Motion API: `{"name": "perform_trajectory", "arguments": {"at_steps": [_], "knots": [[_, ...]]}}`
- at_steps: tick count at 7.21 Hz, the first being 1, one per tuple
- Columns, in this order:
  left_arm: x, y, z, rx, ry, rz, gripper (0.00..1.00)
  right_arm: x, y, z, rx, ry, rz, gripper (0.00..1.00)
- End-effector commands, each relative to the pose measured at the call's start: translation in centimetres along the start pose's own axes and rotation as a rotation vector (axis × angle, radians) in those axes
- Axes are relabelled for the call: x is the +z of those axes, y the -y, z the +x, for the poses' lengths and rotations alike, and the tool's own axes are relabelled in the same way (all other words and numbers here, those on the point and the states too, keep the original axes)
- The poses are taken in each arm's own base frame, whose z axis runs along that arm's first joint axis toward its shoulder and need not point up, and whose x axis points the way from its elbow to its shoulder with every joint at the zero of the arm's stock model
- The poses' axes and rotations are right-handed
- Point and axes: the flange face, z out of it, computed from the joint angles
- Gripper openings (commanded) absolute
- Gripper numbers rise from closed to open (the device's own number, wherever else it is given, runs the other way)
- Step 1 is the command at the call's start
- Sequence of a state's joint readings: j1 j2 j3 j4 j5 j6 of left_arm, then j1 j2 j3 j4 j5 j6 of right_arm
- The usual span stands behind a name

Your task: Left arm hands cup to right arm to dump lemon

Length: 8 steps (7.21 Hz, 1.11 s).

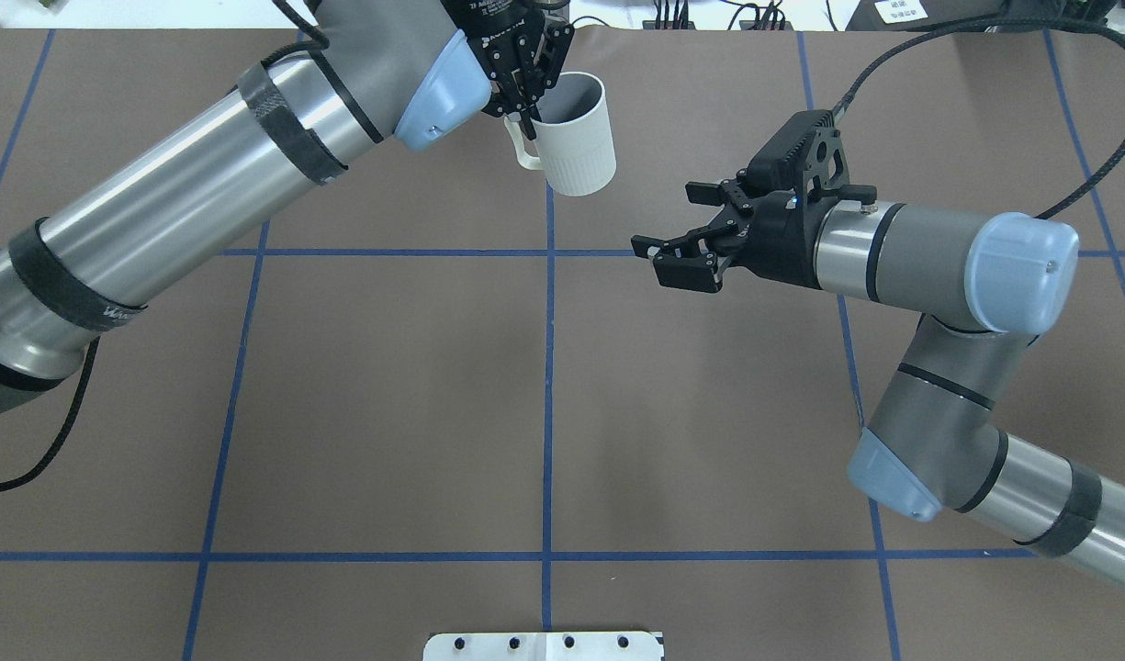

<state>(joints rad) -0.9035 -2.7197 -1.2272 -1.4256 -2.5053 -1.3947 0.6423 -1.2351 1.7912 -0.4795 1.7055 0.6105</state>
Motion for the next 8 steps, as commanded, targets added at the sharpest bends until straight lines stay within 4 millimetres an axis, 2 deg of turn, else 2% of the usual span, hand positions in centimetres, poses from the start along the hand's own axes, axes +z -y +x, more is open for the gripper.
{"name": "perform_trajectory", "arguments": {"at_steps": [1,2,5,8], "knots": [[0.7,-2.3,0.5,0.029,-0.007,-0.040,0.00,0.9,0.1,-1.0,0.001,0.010,-0.007,0.99],[1.7,-3.4,0.8,0.035,-0.001,-0.053,0.00,0.9,0.1,-0.9,0.001,0.008,-0.007,0.99],[2.7,-4.9,1.0,0.048,0.005,-0.069,0.00,0.8,0.2,-0.4,0.001,-0.003,-0.005,0.99],[2.1,-6.2,1.3,0.043,-0.008,-0.091,0.00,1.1,0.0,0.0,0.001,-0.022,-0.001,0.99]]}}
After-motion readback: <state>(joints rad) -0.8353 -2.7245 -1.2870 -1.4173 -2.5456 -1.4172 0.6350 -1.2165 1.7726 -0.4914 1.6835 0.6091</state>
